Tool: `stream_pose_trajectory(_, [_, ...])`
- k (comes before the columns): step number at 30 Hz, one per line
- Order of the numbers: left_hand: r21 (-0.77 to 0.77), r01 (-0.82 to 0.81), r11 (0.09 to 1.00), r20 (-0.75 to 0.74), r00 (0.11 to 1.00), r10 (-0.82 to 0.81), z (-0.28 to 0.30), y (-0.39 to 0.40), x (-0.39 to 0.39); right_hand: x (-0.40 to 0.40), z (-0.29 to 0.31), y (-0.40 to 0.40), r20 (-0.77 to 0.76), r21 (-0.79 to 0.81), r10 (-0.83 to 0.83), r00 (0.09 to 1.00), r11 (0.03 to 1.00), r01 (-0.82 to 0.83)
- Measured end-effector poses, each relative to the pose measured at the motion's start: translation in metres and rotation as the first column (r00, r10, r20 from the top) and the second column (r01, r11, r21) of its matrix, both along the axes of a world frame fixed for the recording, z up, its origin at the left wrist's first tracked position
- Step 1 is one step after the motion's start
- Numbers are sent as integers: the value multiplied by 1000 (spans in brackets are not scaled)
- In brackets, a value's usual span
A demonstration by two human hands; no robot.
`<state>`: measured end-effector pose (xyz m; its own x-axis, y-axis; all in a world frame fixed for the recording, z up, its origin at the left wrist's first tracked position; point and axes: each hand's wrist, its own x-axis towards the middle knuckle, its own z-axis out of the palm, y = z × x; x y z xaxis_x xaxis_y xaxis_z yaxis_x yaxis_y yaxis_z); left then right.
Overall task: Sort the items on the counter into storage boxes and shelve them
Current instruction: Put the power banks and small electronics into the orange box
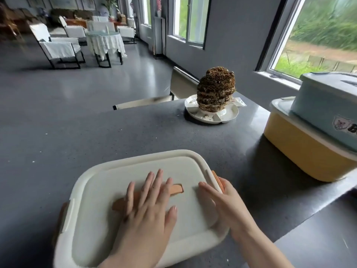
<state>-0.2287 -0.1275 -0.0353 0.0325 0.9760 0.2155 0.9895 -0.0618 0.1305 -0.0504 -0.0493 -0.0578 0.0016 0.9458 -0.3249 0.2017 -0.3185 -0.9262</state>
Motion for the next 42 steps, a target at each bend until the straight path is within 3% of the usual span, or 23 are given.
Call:
stream_pose_trajectory(5, [-91,-39,995,51,998,44,0,5,43,3,-5,2,36,138,23,999,990,-27])
stream_pose_trajectory(10, [-75,-154,985,96,982,161,-16,20,48,4,-12,5,87,301,36,996,952,-61])
stream_pose_trajectory(19, [-130,-180,975,151,968,199,-15,20,46,5,-11,6,71,363,63,995,928,-85])
stream_pose_trajectory(32, [-111,-163,980,152,972,179,-16,21,44,7,-13,8,169,449,40,985,886,-113])
stream_pose_trajectory(42, [-134,-166,977,114,977,182,-13,21,46,7,-2,2,173,397,34,984,912,-101])
